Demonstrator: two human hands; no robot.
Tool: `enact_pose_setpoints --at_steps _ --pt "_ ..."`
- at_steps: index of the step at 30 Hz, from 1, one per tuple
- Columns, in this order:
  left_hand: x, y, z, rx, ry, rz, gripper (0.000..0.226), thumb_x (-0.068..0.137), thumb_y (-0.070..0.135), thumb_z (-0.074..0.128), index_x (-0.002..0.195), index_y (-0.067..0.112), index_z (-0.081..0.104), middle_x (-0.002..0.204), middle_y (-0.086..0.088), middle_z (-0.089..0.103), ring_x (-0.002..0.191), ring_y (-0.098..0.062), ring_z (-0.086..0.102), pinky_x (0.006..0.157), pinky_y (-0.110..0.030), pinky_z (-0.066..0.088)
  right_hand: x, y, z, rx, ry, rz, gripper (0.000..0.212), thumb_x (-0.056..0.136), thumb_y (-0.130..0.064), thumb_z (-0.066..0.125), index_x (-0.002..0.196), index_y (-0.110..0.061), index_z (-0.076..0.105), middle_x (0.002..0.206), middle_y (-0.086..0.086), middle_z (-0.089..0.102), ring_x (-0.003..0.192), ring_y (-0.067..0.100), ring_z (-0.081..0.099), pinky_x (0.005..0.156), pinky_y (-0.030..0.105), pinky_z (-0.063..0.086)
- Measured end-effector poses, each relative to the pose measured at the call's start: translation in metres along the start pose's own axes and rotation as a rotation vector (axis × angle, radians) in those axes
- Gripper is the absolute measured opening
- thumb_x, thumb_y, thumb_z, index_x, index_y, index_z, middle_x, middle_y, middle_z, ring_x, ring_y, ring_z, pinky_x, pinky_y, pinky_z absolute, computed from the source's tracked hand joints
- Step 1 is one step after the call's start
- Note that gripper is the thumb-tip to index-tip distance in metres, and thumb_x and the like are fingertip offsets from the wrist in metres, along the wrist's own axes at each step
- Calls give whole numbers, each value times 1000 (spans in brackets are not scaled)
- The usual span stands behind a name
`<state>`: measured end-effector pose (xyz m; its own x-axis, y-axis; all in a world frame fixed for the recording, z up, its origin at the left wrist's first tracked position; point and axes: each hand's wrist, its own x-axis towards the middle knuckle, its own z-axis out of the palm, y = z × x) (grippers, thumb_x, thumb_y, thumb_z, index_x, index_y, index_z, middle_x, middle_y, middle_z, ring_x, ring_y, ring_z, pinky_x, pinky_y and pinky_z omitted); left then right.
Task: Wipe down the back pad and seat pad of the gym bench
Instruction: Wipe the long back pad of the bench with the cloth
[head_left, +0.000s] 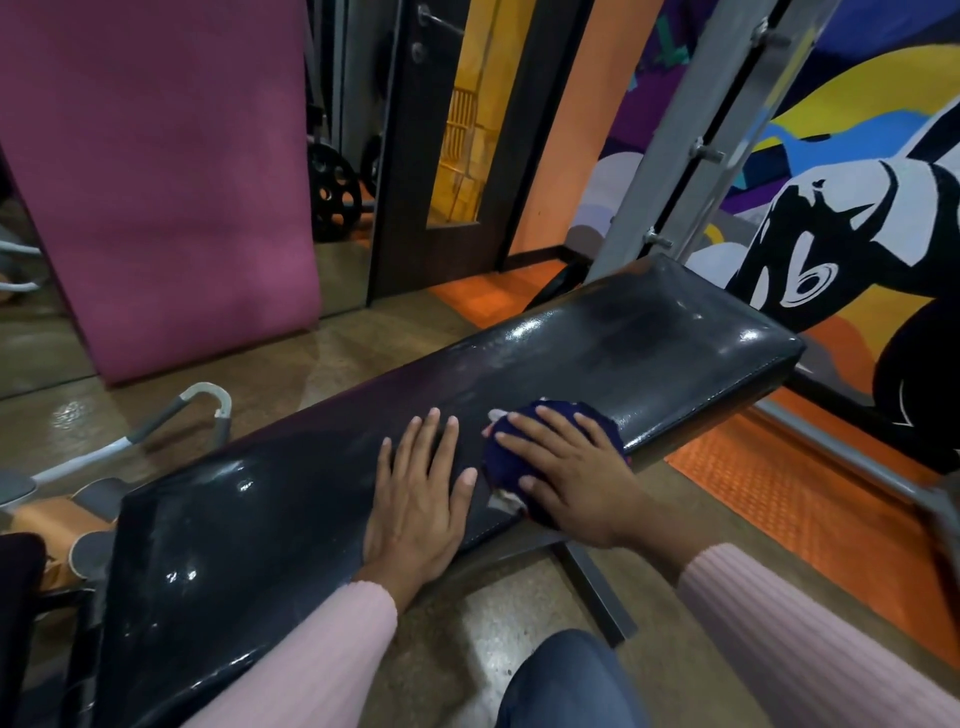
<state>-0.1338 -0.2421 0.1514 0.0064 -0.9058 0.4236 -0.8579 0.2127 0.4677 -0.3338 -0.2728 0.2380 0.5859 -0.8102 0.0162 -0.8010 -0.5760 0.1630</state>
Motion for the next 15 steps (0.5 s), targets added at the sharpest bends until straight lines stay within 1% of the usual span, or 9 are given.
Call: enact_pose_setpoints --at_steps 2,4,5,7,8,9,11,13,15 --pt "1 0 0 3 2 -4 61 99 48 9 149 16 26 156 -6 25 143 -22 20 115 -49 18 11 11 -7 1 3 87 65 87 -56 9 149 -42 20 159 -16 13 148 14 6 116 45 3" --pt "1 0 0 -2 -1 -8 63 99 49 7 149 16 26 156 -5 26 143 -22 20 115 -49 17 29 2 -9 9 14 150 69 84 -55 5 149 -40 20 160 -14 13 148 16 6 116 47 3" --pt "1 0 0 -8 -2 -8 63 99 49 7 148 16 27 155 -6 26 143 -22 21 115 -49 17 35 -7 -7 1 21 153 68 84 -54 6 149 -38 21 160 -13 14 148 18 7 116 50 4" --pt "1 -1 -1 -16 -4 -10 64 99 49 6 148 15 29 154 -7 29 143 -23 23 115 -50 19 34 -28 3 2 38 81 63 89 -51 15 149 -35 25 159 -9 19 147 21 13 116 53 10" --pt "1 0 -2 -17 -4 -12 64 99 49 6 147 15 30 154 -7 30 142 -23 24 114 -50 20 26 -36 9 10 36 25 59 92 -49 20 149 -35 26 159 -9 20 147 20 13 116 52 10" --pt "1 0 -2 -18 -2 -15 64 99 49 6 147 15 31 153 -7 31 142 -23 25 114 -51 21 16 -39 13 19 34 -21 56 95 -48 23 149 -36 24 159 -11 17 148 17 10 116 49 6" --pt "2 2 -3 -23 -3 -18 63 99 49 7 147 15 31 153 -7 31 142 -23 25 114 -50 21 -4 -32 15 48 13 -57 54 97 -47 24 150 -41 18 160 -15 10 147 11 0 117 42 -2" --pt "-5 1 -5 -24 -10 -5 61 99 50 11 148 16 29 154 -5 28 143 -21 21 115 -49 17 -10 -15 9 49 7 -25 54 96 -50 22 149 -44 16 159 -19 8 147 8 -2 117 40 -2" --pt "-20 -6 -6 28 -29 42 60 99 49 15 148 18 29 155 -3 27 144 -19 19 114 -49 14 0 -2 2 29 21 45 57 91 -52 18 148 -44 20 159 -18 13 148 11 4 116 42 2"
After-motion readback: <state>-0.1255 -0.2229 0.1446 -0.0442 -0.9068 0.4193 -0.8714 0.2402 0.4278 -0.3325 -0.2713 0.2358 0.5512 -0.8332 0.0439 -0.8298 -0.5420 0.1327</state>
